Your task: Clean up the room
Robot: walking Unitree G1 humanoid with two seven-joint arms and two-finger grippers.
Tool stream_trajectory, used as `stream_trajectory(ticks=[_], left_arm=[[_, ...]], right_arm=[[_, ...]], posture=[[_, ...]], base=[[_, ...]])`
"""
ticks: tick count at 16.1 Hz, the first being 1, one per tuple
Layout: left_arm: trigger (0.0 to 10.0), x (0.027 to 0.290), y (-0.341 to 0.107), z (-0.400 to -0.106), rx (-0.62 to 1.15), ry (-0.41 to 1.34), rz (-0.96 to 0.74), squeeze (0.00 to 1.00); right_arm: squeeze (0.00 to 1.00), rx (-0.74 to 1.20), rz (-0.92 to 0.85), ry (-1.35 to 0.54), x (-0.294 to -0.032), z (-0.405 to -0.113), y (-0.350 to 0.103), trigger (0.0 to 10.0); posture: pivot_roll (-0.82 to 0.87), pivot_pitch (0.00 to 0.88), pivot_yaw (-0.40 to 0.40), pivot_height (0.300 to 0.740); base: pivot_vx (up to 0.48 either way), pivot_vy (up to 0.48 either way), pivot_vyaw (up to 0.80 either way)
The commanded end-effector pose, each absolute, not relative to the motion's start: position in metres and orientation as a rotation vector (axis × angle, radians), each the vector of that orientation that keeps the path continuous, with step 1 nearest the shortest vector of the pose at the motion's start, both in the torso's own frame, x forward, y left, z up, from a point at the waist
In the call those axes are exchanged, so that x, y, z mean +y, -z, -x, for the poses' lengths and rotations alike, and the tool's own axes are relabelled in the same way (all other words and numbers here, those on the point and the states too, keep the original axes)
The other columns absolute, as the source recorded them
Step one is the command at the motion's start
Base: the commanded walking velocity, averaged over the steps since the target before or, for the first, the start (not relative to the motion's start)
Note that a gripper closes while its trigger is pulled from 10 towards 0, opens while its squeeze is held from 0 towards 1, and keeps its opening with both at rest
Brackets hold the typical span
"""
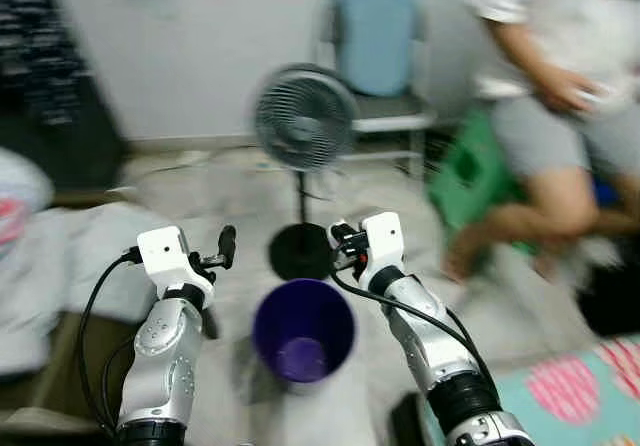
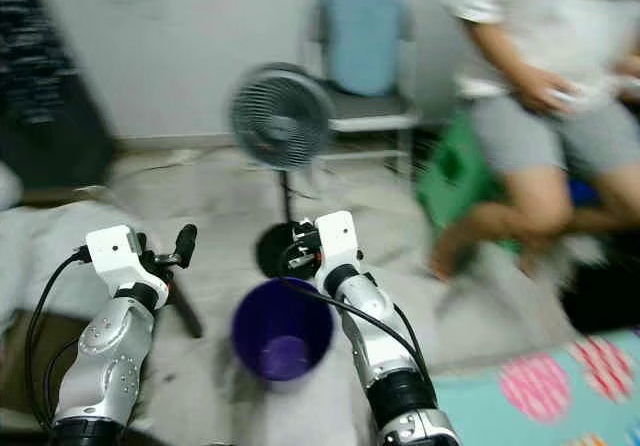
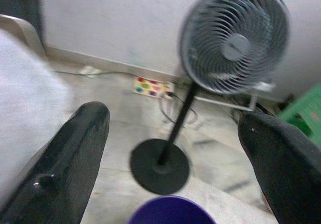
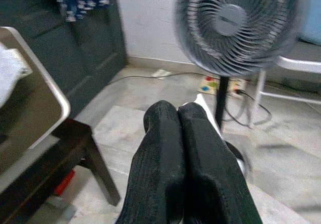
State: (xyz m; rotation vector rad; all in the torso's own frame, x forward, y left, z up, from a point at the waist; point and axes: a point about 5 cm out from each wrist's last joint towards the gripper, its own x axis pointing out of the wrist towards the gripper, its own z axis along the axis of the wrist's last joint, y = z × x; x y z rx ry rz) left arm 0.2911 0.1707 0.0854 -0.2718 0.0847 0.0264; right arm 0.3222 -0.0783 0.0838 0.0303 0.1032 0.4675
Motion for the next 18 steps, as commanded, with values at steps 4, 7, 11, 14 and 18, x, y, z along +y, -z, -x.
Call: stream_trajectory(ticks=[4, 7, 11, 14, 18], left_arm=[[10.0, 0.1663, -0.0827, -0.2910, 0.097, -0.007, 0.272, 0.00], [10.0, 0.1662, -0.0824, -0.2911, 0.098, -0.009, 0.278, 0.00], [10.0, 0.1652, -0.0839, -0.2910, 0.085, 0.002, 0.284, 0.00], [10.0, 0.1649, -0.0840, -0.2913, 0.082, 0.005, 0.282, 0.00], [10.0, 0.1653, -0.0838, -0.2916, 0.082, 0.008, 0.278, 0.00]], right_arm=[[0.00, 0.097, -0.021, -0.462, -0.0807, -0.3239, -0.0850, 10.0], [0.00, 0.091, -0.020, -0.463, -0.0806, -0.3239, -0.0853, 10.0], [0.00, 0.091, -0.023, -0.455, -0.0815, -0.3243, -0.0855, 10.0], [0.00, 0.090, -0.014, -0.460, -0.0810, -0.3244, -0.0854, 10.0], [0.00, 0.090, -0.006, -0.466, -0.0796, -0.3244, -0.0851, 10.0]], posture=[[-0.10, 0.047, -0.016, 0.740], [-0.10, 0.047, -0.016, 0.740], [-0.11, 0.055, -0.017, 0.740], [-0.10, 0.051, -0.018, 0.740], [-0.10, 0.044, -0.018, 0.740]], base=[[0.000, 0.000, 0.72], [0.000, 0.000, 0.30], [0.000, 0.000, 0.00], [0.000, 0.000, 0.00], [0.200, 0.000, 0.00]])
